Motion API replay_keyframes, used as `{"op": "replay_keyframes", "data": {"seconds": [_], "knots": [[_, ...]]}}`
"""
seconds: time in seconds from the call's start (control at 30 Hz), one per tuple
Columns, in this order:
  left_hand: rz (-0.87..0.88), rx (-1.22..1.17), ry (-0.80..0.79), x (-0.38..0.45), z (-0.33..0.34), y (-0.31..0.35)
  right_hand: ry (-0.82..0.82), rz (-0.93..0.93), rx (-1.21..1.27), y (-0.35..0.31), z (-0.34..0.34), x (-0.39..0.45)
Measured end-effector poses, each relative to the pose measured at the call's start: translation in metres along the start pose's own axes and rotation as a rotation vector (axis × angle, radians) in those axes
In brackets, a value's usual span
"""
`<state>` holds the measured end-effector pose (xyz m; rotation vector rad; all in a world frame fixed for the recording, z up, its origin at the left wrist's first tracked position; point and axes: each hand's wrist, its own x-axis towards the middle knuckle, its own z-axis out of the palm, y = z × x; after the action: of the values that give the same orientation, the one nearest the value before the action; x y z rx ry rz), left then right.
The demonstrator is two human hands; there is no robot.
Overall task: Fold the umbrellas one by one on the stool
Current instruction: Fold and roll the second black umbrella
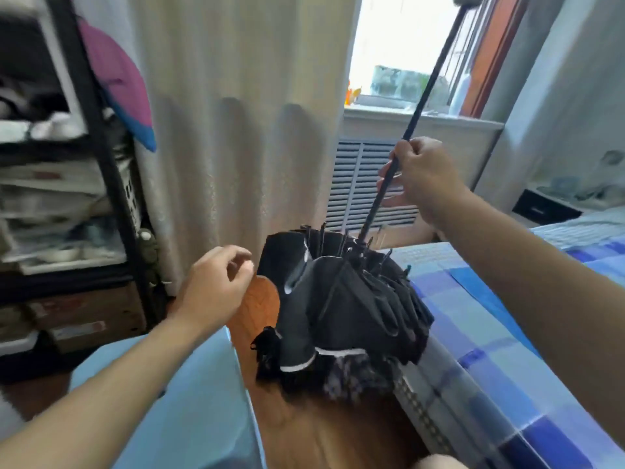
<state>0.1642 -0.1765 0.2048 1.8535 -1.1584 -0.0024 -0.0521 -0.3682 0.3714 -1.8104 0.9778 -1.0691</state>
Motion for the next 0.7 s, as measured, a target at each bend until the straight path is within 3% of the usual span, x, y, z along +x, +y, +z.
{"op": "replay_keyframes", "data": {"seconds": [0.07, 0.13, 0.3, 0.43, 0.7], "knots": [[0.186, 0.001, 0.098, -0.016, -0.034, 0.042, -0.048, -0.011, 0.040, -0.041, 0.017, -0.006], [0.255, 0.060, 0.109, -0.033, -0.060, 0.058, -0.113, -0.014, 0.061, -0.071, 0.042, -0.017], [-0.215, 0.071, -0.167, -0.058, -0.098, 0.035, -0.236, -0.053, 0.063, -0.107, 0.118, -0.051], [-0.426, 0.064, -0.069, -0.068, -0.136, -0.018, -0.307, -0.020, 0.066, -0.113, 0.175, -0.073], [-0.614, 0.407, 0.043, -0.087, -0.225, -0.089, -0.385, 0.014, 0.068, -0.100, 0.218, -0.077]]}}
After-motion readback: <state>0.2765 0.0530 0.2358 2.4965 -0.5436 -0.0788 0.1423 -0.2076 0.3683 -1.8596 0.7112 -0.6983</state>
